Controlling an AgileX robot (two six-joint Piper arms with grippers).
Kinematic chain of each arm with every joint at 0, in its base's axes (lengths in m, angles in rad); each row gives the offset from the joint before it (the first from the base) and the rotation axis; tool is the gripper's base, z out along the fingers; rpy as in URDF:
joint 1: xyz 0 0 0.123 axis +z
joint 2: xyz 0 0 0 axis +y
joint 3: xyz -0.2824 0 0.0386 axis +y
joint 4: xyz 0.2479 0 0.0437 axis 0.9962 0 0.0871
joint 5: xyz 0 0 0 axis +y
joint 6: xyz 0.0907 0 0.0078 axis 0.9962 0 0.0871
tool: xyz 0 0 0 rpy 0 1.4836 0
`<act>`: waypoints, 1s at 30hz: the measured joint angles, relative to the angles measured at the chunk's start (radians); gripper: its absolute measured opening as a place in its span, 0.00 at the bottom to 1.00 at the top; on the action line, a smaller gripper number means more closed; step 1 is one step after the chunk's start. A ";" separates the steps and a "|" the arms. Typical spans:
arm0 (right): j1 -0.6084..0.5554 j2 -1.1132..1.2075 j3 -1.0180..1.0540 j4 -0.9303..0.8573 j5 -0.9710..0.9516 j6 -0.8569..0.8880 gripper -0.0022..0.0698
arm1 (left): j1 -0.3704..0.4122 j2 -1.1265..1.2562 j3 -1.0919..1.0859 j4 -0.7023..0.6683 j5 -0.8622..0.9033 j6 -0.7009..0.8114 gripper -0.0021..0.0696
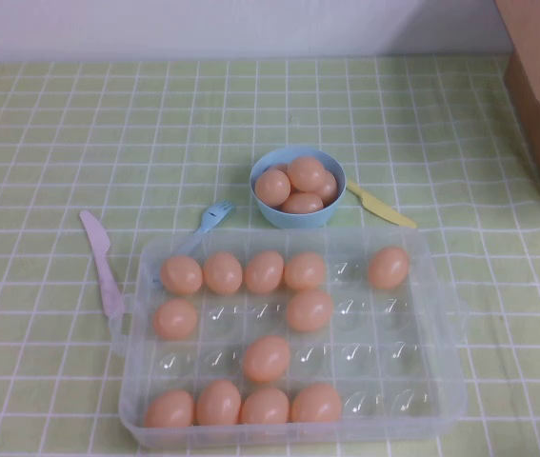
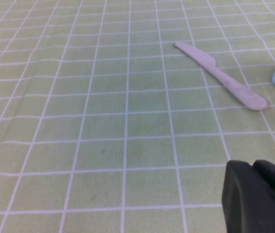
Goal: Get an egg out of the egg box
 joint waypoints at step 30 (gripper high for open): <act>0.000 0.000 0.000 0.343 -0.007 0.000 0.01 | 0.000 0.000 0.000 0.000 0.001 0.000 0.02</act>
